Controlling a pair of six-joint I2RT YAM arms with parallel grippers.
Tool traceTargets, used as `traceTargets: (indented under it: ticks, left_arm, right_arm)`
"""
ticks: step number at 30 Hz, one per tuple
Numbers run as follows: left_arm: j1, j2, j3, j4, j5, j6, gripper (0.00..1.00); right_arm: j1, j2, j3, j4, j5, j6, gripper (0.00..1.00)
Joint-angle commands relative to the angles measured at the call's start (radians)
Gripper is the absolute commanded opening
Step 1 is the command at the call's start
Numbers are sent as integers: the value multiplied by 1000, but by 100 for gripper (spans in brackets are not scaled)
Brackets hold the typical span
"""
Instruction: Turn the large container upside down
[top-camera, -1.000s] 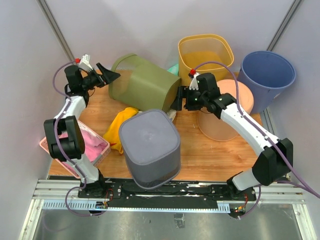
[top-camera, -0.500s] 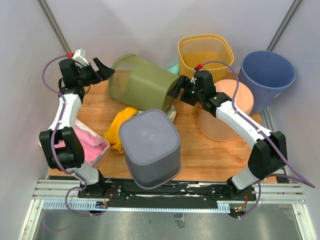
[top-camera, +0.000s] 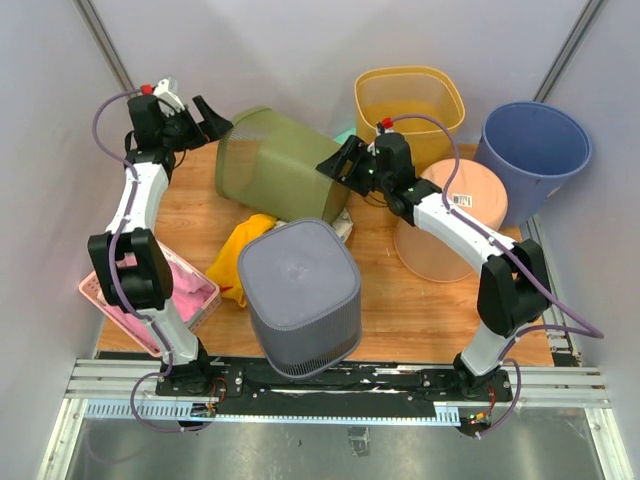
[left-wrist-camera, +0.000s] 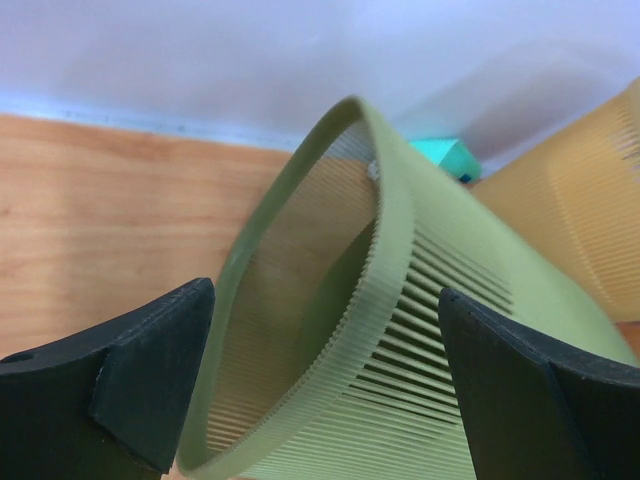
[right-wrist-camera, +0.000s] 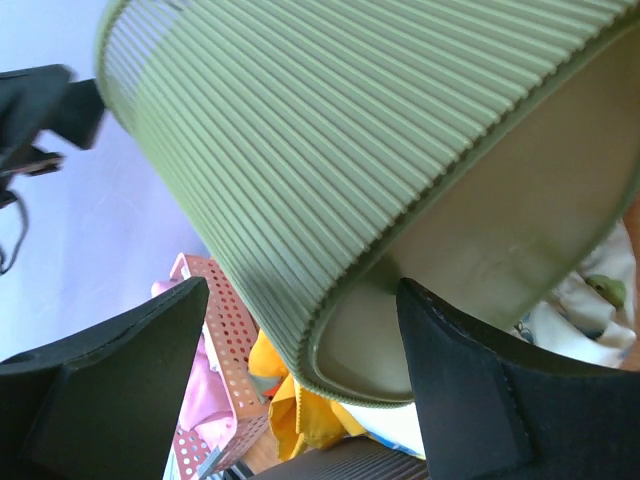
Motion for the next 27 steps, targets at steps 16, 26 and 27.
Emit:
traceTargets:
  ticks: [16,26,27]
  left_arm:
    - [-1,-50,-252,-28,-156,75,98]
    - [7,-93,-311,-78,-197,114,99]
    - [11,-96,-315,-80,-197,115,99]
  right_arm:
    - [80,159,363,157,-361,-53,77]
    - [153,337,671,63,-367,-115,77]
    - [157,361,713,51,-371,-118,77]
